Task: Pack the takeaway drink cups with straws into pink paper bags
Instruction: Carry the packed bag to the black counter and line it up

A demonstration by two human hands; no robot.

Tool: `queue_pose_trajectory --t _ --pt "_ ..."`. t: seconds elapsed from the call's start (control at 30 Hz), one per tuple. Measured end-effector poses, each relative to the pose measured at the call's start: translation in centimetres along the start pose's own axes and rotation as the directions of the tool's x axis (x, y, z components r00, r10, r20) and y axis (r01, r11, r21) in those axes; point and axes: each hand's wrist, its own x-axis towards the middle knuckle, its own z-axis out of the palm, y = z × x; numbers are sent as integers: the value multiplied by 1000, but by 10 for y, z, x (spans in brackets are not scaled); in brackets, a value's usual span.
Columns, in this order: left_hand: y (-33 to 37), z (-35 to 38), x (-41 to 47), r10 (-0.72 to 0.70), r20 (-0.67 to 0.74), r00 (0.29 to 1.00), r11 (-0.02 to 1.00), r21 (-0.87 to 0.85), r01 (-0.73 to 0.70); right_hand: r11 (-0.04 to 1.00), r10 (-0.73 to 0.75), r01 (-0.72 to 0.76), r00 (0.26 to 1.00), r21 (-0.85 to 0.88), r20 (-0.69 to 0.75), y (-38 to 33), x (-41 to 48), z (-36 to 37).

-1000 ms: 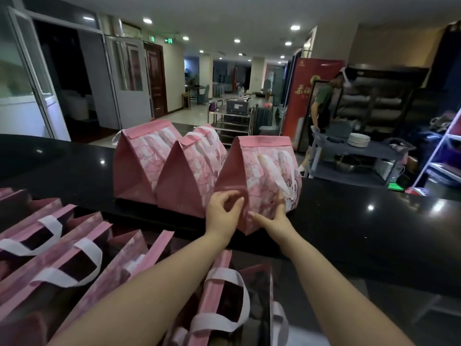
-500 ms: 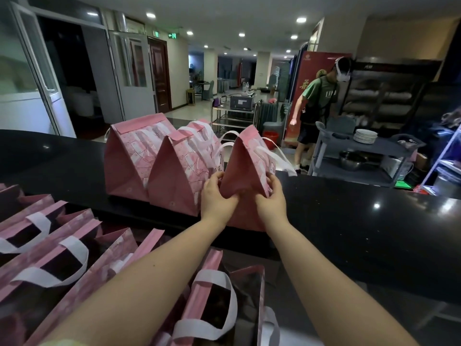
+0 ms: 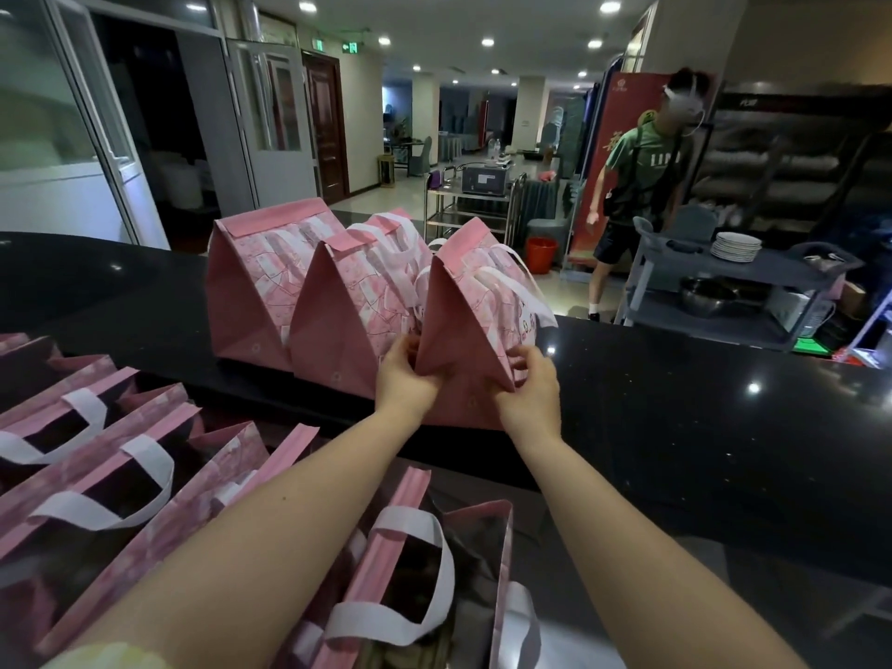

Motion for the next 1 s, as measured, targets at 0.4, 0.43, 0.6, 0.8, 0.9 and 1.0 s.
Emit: queue_pose_trajectory --t 0.4,0.43,0.6,0.8,0.9,1.0 --pt "-15 -34 -2 41 -137 990 966 260 -4 999 37 -37 984 -5 175 -4 -8 17" --pt "-17 -37 -3 29 -150 988 966 258 11 999 37 -34 982 -20 185 -5 -9 20" --pt "-23 -49 -11 5 -105 994 978 209 17 998 49 -39 973 -47 227 -3 -21 17" --pt "-3 -72 -31 62 102 993 933 347 -94 1000 8 -3 972 -19 236 -28 -47 -15" --pt "18 -86 -54 134 244 961 884 408 -227 996 -69 85 944 -36 322 -45 -72 -35" --pt "36 -101 -84 171 342 924 844 433 -317 982 -102 160 901 -103 421 -53 -102 -50"
